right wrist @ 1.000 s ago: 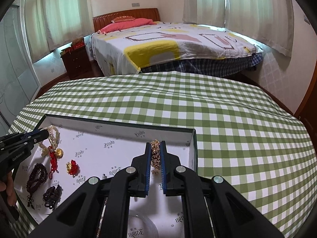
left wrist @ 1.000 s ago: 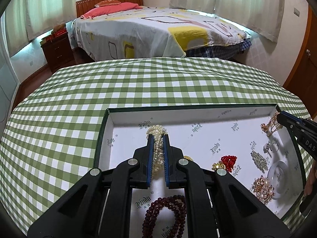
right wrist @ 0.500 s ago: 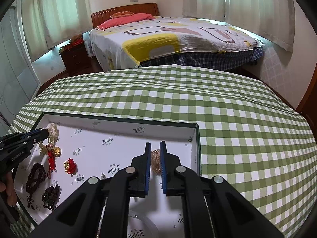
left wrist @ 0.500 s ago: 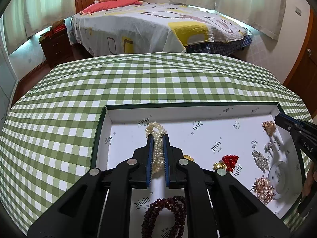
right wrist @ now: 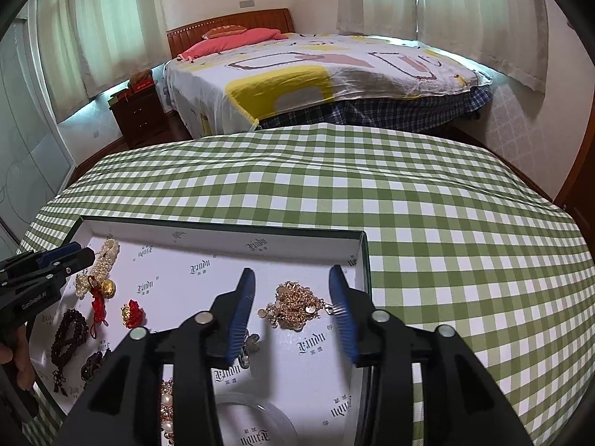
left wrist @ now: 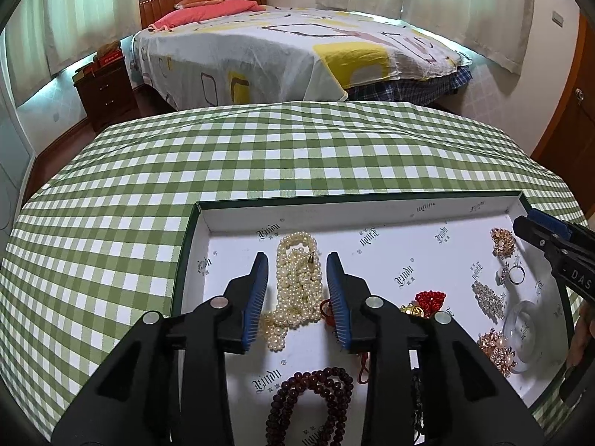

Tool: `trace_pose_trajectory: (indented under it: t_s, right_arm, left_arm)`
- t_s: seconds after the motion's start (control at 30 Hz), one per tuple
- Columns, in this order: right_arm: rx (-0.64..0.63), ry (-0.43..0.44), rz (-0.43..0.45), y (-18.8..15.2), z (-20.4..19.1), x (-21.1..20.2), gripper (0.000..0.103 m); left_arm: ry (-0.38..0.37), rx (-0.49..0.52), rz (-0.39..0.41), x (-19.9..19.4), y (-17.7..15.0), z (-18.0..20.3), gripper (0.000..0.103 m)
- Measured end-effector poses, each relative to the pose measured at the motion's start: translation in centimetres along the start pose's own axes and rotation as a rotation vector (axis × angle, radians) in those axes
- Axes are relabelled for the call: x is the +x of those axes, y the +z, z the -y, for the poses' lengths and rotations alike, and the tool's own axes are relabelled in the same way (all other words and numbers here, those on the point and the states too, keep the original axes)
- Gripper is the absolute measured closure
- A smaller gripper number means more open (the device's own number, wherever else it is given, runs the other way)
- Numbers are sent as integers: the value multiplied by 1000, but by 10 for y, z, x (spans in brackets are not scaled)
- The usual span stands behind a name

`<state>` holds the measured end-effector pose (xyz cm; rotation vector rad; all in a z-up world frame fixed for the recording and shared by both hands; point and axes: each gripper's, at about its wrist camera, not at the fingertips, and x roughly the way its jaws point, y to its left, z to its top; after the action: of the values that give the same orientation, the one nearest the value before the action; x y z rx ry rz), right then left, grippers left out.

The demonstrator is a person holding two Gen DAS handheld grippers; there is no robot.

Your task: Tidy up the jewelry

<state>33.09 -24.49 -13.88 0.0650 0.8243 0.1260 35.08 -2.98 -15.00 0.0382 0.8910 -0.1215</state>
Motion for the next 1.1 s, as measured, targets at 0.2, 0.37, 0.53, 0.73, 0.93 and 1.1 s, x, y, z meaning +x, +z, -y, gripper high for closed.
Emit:
trace_pose_trajectory:
  t_s: [0.2, 0.37, 0.53, 0.73, 0.93, 1.1]
  right_arm:
    - [-2, -8, 18, -1, -1, -3, 40]
    - [-2, -14, 38, -1, -1, -8, 27]
    - [3, -25, 62, -2, 0, -14, 19]
    - [2, -46, 84, -4, 1, -22, 19]
    - [-7, -79, 92, -9, -3, -29, 19]
    - [-10, -101, 104, -16, -4, -35, 18]
  left_arm:
    - [9, 5, 40, -8, 0, 1, 42]
    - [17, 24, 73, -16, -2, 4, 27]
    - [37, 43, 116, -25, 0, 9, 14]
    - [47, 38, 141, -34, -1, 12, 12]
    - [62, 23, 162, -45, -8, 9, 10]
    - [70, 19, 171, -56, -14, 11, 9]
